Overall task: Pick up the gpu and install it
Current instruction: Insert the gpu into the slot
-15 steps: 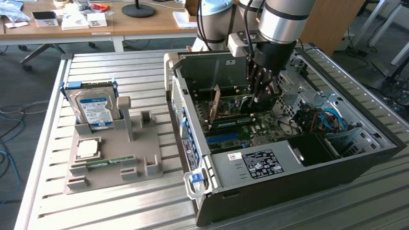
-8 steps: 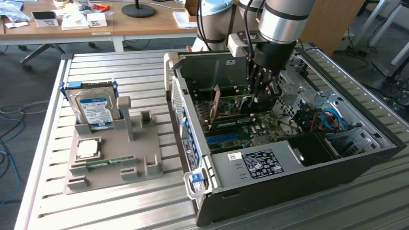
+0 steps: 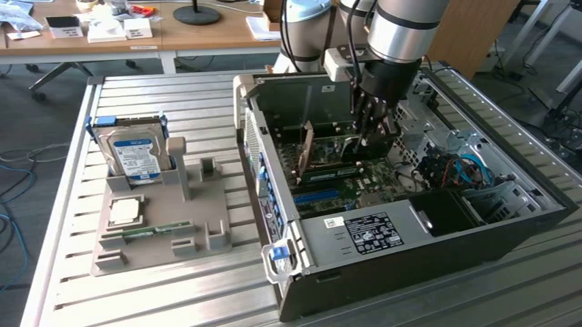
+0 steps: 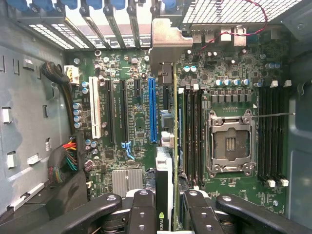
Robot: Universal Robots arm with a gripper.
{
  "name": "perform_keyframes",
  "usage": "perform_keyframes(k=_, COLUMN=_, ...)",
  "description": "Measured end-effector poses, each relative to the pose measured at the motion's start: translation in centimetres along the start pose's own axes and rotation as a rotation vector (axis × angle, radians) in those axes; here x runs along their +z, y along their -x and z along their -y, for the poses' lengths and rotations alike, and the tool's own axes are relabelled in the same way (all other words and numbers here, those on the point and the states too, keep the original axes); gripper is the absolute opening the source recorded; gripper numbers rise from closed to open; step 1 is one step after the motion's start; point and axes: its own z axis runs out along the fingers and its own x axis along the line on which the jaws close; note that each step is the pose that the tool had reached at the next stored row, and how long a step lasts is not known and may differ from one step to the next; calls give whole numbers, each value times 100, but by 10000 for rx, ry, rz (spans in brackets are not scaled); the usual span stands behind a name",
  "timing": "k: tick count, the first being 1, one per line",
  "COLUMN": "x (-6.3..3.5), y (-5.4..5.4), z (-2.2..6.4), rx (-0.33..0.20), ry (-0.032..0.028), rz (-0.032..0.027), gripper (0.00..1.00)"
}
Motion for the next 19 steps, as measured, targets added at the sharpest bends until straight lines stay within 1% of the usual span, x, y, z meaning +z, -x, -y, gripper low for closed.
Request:
perform_keyframes(k=16, x=18, y=0, z=0, rx=0, ry=0, rz=1, gripper=27)
perform_keyframes(k=19, x=22, y=-15, z=1, rx=-1, ry=0, rz=0, gripper=27)
